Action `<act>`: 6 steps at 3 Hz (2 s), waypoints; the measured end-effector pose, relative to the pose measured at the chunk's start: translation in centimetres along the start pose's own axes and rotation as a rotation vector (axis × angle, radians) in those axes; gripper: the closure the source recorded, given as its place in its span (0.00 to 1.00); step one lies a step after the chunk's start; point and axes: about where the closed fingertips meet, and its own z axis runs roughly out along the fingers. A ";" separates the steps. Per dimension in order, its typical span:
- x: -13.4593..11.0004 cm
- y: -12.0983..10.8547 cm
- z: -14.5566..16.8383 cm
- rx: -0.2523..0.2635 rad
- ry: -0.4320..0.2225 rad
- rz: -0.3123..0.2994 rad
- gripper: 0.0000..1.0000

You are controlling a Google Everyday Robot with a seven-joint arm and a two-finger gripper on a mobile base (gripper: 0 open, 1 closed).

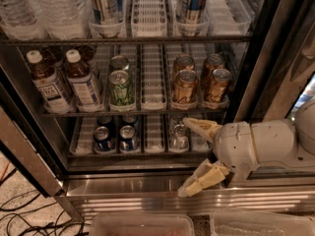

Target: Pick blue plastic bottle from middle shelf of fridge

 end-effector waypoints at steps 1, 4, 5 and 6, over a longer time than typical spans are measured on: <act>0.3 -0.1 1.1 0.051 -0.122 0.046 0.00; -3.5 -2.0 2.9 0.286 -0.400 0.148 0.00; -3.0 -2.6 3.7 0.341 -0.373 0.186 0.00; -2.2 -2.5 5.0 0.442 -0.406 0.258 0.00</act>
Offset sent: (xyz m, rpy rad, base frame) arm 0.0194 0.0268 0.0157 0.5316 -0.0441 -0.2743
